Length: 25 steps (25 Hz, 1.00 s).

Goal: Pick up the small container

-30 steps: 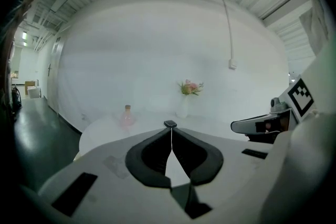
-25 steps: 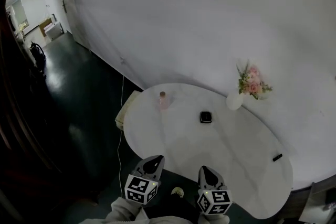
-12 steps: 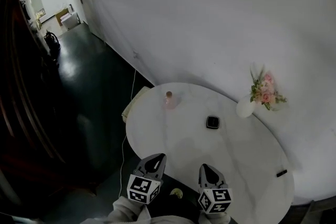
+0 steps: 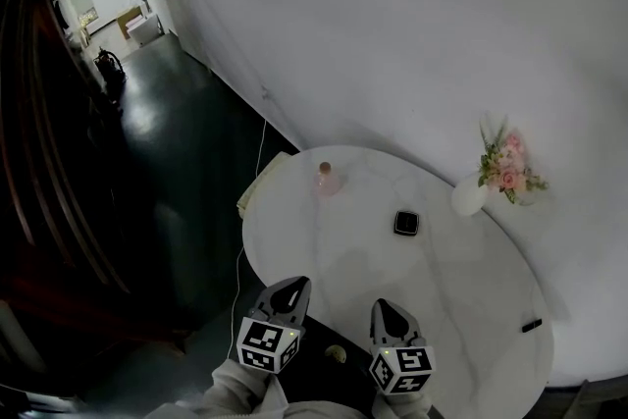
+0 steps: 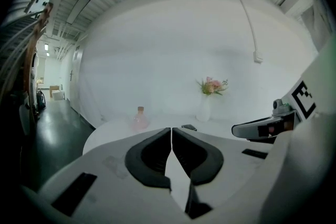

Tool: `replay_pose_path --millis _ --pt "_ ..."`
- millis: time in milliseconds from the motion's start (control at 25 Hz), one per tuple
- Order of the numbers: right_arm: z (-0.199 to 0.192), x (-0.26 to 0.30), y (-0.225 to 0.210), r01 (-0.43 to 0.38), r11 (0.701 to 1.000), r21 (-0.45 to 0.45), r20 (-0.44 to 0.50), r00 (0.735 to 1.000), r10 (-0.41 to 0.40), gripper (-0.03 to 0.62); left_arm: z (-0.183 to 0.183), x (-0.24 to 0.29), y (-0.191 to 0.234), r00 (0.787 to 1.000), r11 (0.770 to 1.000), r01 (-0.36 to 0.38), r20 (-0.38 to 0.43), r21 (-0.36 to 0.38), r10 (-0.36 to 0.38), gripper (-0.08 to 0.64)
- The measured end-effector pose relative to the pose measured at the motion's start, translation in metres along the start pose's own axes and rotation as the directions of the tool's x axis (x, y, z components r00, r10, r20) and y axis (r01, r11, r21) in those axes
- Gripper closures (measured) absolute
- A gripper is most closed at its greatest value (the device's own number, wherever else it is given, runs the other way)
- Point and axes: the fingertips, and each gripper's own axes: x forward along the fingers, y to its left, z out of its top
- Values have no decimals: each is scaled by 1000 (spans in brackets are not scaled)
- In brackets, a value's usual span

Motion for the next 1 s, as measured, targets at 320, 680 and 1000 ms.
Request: replay_pose_path --millis 320,680,1000 --pt "12 7 -5 20 1000 6 21 1000 -20 543 21 33 23 999 998 6 34 -62 -4 541" --pt "20 31 -8 55 998 19 2 998 -55 543 47 90 54 996 996 51 72 -76 -45 348" --pt "26 57 -16 121 992 40 -35 992 -120 543 49 143 90 996 994 83 30 -71 -81 322"
